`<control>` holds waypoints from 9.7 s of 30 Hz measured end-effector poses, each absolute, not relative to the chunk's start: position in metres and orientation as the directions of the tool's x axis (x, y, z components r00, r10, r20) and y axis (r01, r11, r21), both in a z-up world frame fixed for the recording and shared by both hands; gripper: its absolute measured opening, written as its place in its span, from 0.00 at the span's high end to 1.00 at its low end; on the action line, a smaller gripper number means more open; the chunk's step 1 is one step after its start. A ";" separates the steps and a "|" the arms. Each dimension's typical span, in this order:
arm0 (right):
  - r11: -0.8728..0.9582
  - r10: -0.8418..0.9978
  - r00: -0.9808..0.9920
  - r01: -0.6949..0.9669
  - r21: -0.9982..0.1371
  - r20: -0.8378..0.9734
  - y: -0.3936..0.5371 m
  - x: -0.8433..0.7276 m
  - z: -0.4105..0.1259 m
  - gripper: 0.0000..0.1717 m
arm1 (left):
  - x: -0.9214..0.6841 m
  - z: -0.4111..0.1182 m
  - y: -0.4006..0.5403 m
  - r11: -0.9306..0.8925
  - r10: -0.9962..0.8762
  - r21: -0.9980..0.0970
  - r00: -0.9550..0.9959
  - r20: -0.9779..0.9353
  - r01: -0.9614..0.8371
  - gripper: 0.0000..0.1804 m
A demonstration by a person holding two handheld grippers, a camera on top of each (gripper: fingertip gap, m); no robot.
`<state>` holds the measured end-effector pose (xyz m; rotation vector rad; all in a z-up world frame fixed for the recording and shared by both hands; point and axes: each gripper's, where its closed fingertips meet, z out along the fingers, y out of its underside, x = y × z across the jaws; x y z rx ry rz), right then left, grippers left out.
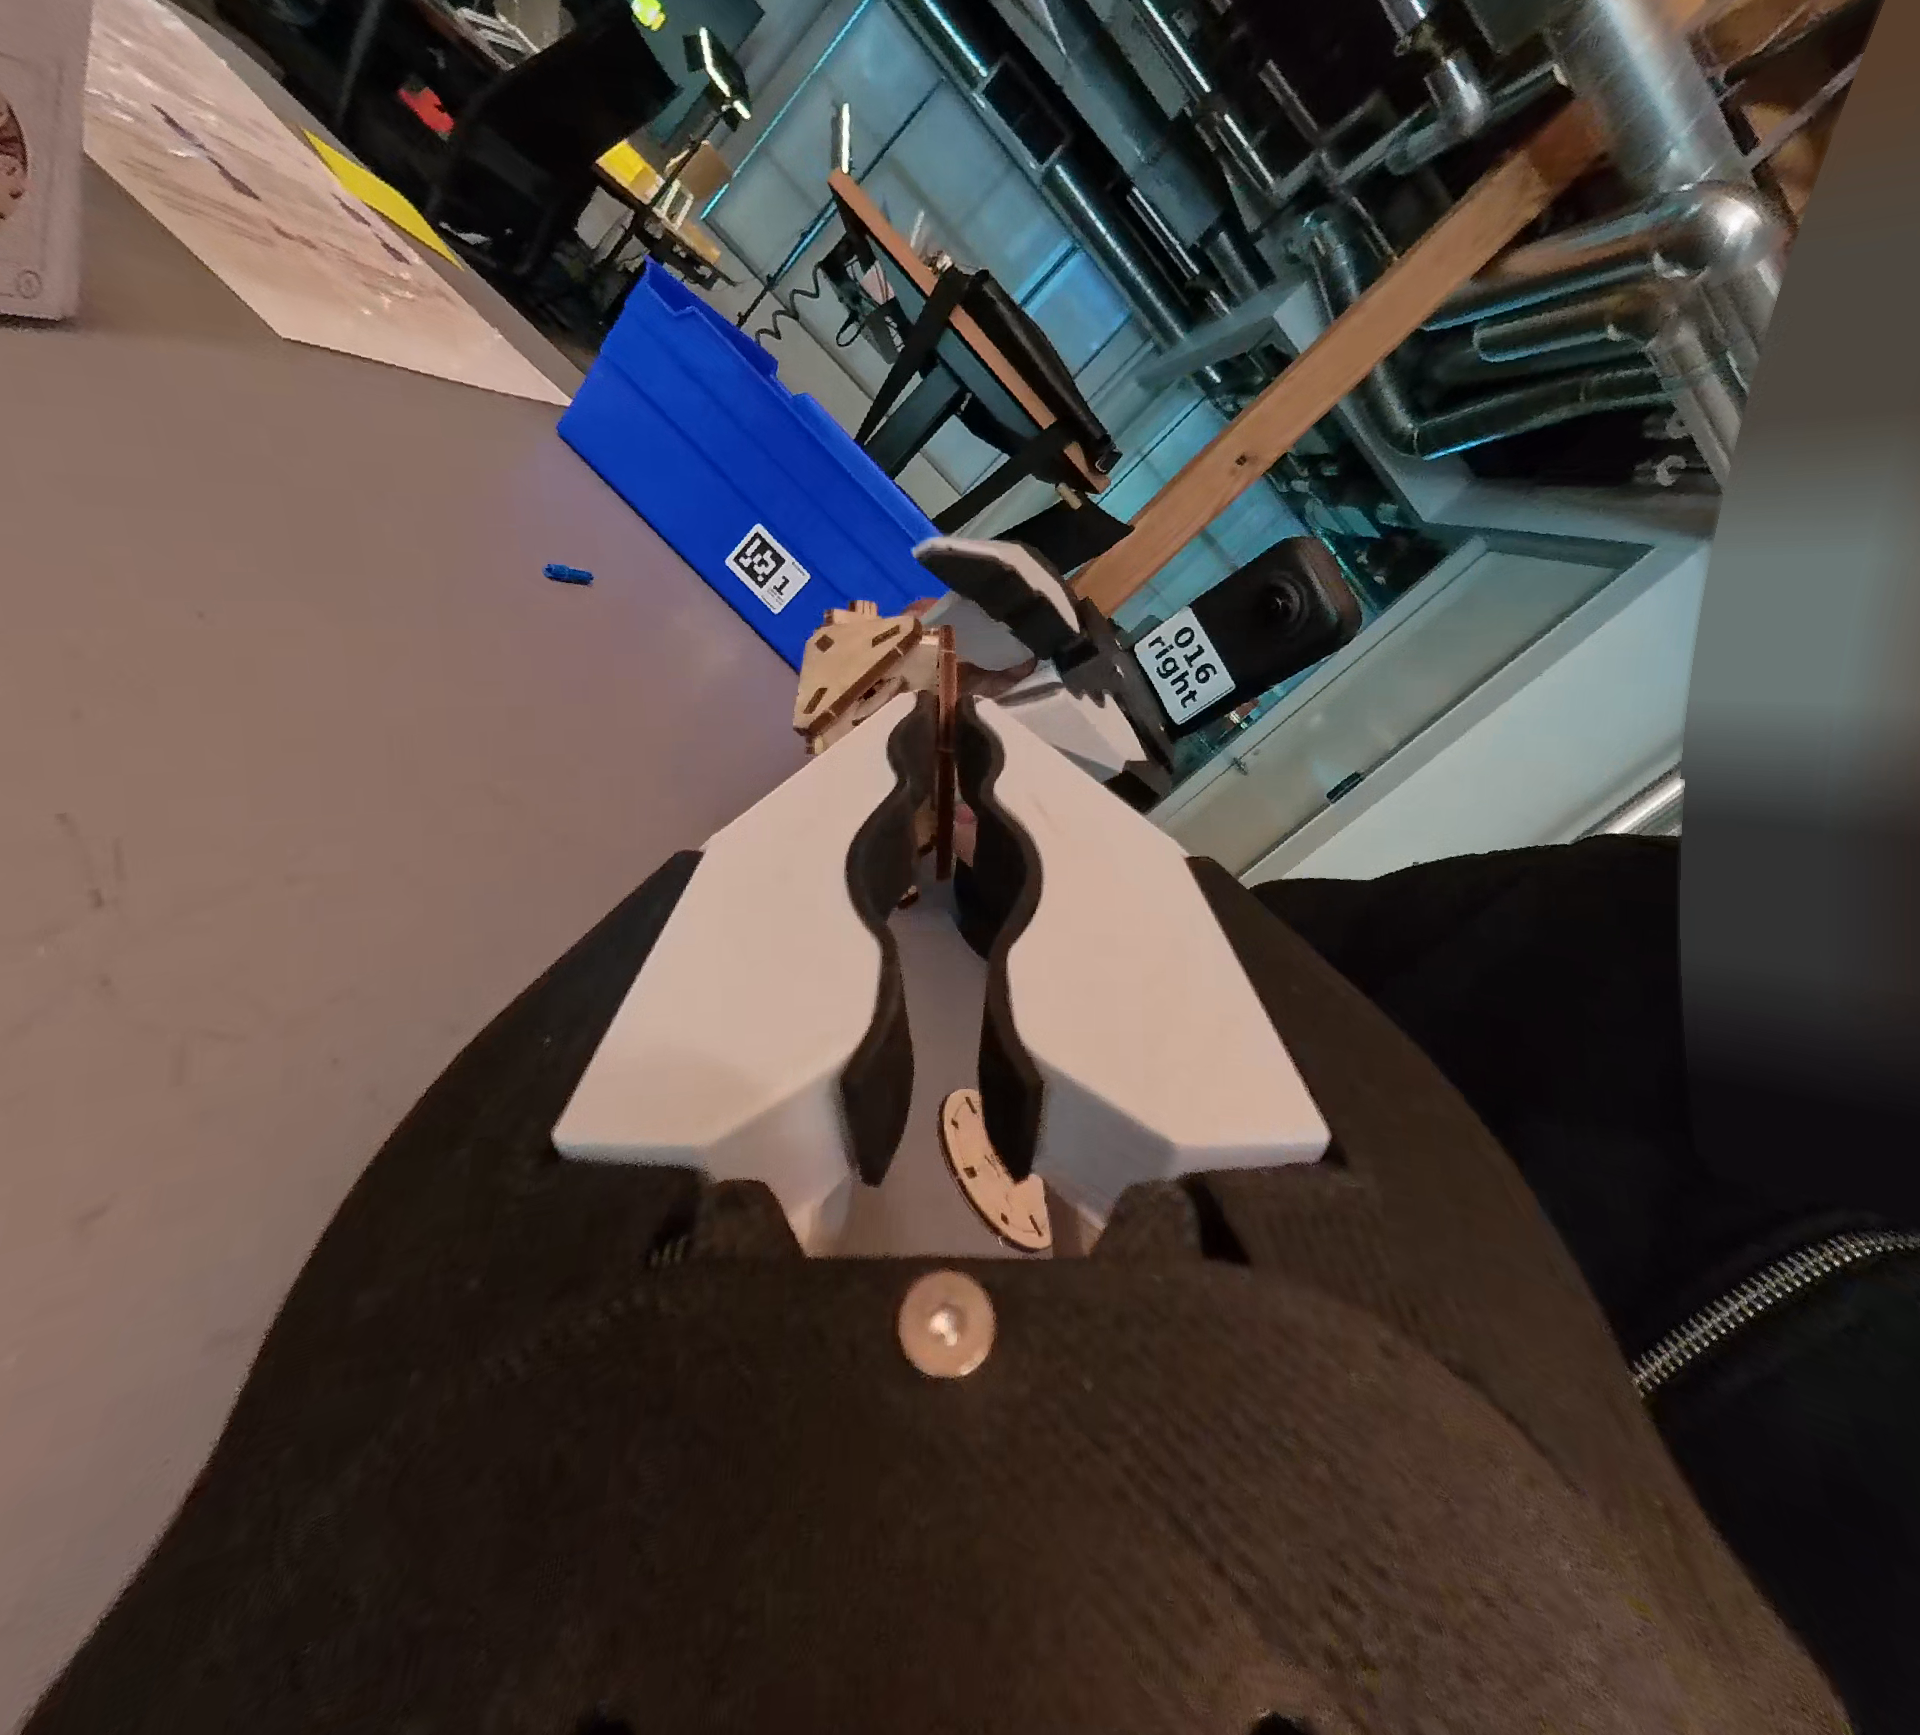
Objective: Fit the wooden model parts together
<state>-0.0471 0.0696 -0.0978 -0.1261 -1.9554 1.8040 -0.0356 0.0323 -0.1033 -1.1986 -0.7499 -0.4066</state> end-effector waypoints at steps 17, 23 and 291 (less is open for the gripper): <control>0.083 0.209 -0.977 0.064 -0.994 -0.045 0.058 -0.032 -0.118 0.94 | -0.034 -0.100 0.035 0.330 0.167 -0.775 0.775 0.610 0.539 1.00; 0.056 0.185 -0.975 0.132 -0.990 -0.119 0.060 -0.032 -0.116 0.96 | -0.030 -0.104 0.040 0.300 0.160 -0.785 0.783 0.602 0.542 1.00; -0.050 0.057 -0.848 0.524 -0.850 -0.527 0.071 -0.036 -0.110 1.00 | -0.026 -0.106 0.040 0.112 0.370 -0.942 0.866 0.336 0.317 0.87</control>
